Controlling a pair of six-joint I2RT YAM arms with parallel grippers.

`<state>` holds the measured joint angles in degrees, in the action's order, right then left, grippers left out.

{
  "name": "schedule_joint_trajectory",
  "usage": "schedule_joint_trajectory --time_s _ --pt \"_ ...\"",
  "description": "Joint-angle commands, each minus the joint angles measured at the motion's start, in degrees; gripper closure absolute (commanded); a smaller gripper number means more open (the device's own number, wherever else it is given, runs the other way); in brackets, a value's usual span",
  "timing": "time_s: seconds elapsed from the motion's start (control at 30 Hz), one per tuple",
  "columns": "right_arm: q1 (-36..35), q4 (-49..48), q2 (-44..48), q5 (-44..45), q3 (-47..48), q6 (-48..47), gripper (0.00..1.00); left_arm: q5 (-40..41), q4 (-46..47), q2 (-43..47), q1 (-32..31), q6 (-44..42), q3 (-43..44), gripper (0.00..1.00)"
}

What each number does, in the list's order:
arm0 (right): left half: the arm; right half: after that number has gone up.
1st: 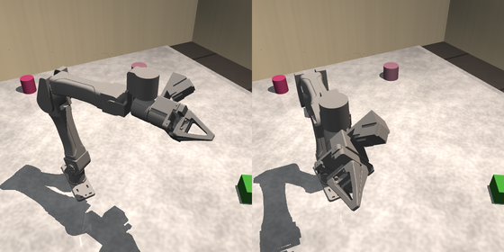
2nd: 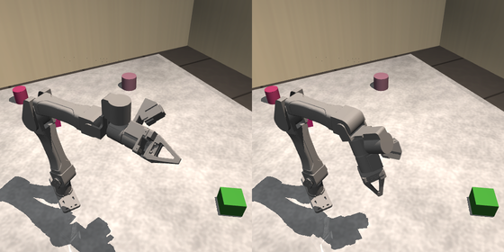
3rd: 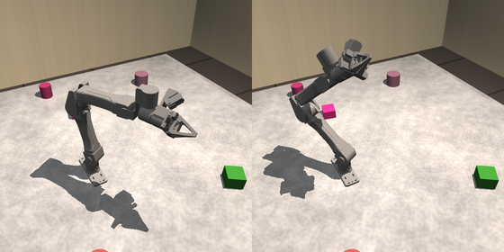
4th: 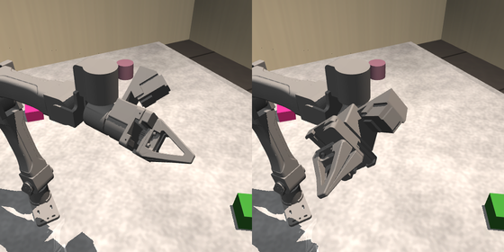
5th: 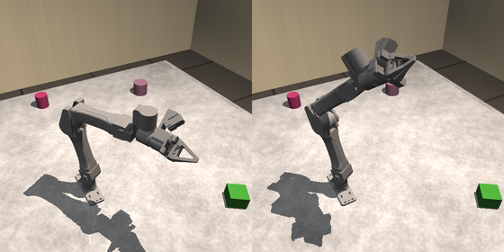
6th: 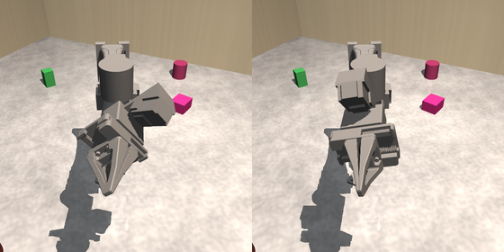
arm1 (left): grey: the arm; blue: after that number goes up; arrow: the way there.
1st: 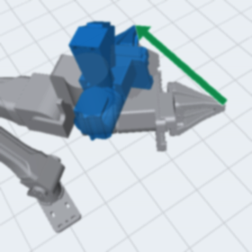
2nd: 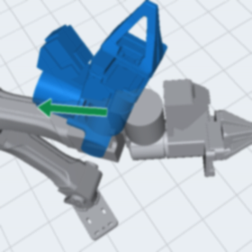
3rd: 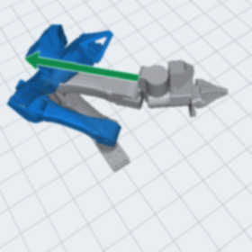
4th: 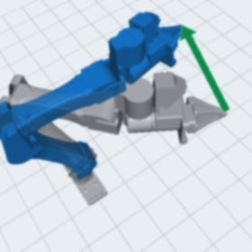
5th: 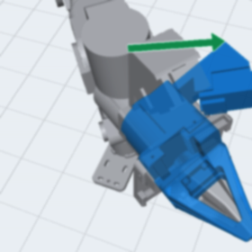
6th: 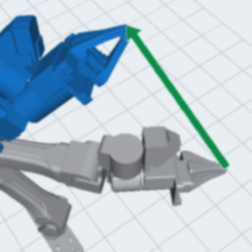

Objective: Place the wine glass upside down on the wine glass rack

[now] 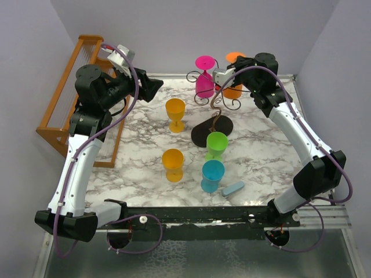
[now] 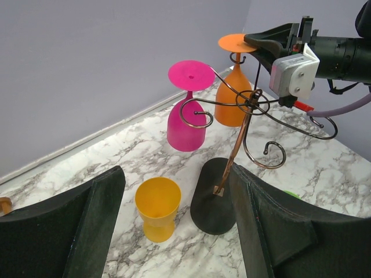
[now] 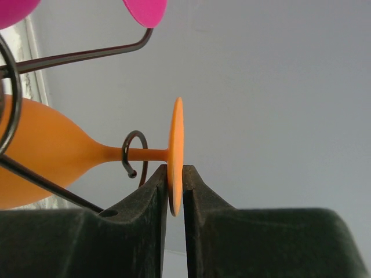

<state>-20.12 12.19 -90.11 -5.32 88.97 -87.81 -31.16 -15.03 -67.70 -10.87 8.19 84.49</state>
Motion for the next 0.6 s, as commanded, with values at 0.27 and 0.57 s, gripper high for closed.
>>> schedule_joint_trajectory --time_s 0.27,0.57 --pt "0.26 2.83 1.37 -3.39 1.67 2.04 0.78 0.22 1.75 1.17 0.33 -0.37 -0.33 0.24" --pt "0.26 4.64 1.87 -4.89 2.28 3.05 0.7 0.2 1.8 1.17 0.33 -0.45 -0.55 0.24"
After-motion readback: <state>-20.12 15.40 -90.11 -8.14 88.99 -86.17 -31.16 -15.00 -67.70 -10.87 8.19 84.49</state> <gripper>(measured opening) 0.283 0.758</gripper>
